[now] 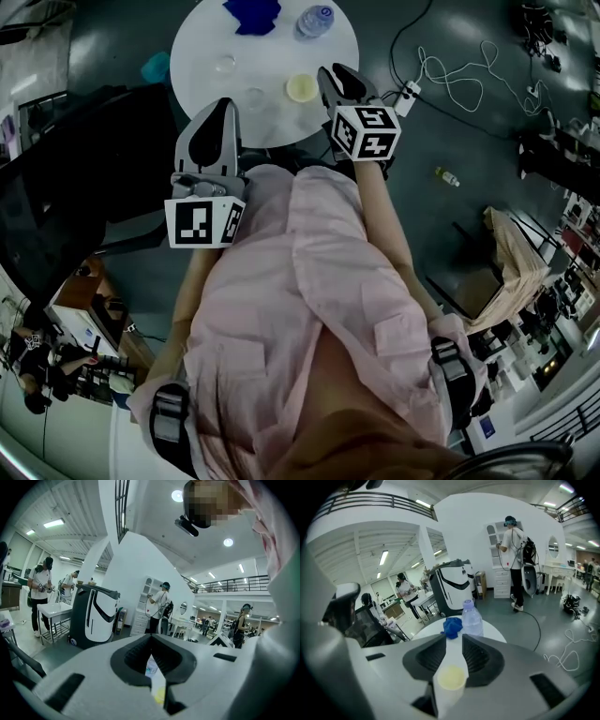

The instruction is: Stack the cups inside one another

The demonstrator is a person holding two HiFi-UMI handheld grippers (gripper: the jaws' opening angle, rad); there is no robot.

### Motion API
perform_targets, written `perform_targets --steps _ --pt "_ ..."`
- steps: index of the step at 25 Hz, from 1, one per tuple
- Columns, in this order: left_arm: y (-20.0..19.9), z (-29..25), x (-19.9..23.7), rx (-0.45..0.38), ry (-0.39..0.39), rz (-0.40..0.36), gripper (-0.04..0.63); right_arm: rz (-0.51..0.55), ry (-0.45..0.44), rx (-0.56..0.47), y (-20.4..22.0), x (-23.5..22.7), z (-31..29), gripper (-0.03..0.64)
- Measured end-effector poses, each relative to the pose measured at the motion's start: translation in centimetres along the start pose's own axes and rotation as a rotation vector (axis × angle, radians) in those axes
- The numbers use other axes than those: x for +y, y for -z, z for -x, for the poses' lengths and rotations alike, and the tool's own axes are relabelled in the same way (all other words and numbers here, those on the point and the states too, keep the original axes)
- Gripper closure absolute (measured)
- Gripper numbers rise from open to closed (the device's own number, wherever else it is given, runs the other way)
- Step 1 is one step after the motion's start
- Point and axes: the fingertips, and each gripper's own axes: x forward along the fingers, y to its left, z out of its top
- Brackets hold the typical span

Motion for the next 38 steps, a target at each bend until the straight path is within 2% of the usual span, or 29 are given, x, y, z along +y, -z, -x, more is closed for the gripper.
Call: perform_targets --steps 7,12,17,22,28,30,32,38 --pt "0.3 0.0 0.2 0.007 -0.004 0.01 0.578 -0.009 0.012 0.22 6.5 -1.5 -3.9 0.503" --pt "0.3 -0.1 0.4 0.011 -0.01 0.025 0.578 0.007 0.029 0.329 9.7 -2.2 -5.5 0.499" --pt "0.5 -0.3 0.8 0.016 -0.017 0.032 0.578 0.004 0.026 0.384 10.8 -2.3 -7.1 0.499" --pt "0.4 -0.4 1.1 0.022 -0.021 0.039 0.578 -0.029 0.072 0.447 11.5 -3.2 -7.4 0.499" --pt "0.8 -0.4 1.3 0.03 -0.022 0.051 0.58 -0.04 0.04 0.537 13.3 -2.7 -7.7 0.502" --pt "0.9 -0.2 1.3 0.033 -0.023 0.053 0.578 -0.034 0.053 0.56 13.8 -2.6 -7.5 0.539" --pt "0.9 -0.1 1.3 0.034 -0.023 0.055 0.58 -0.028 0.071 0.564 13.9 -2.8 -7.3 0.576" --pt "0.9 0.0 1.5 0.034 -0.024 0.058 0.58 -0.021 0.08 0.52 12.9 -2.5 -7.3 0.581"
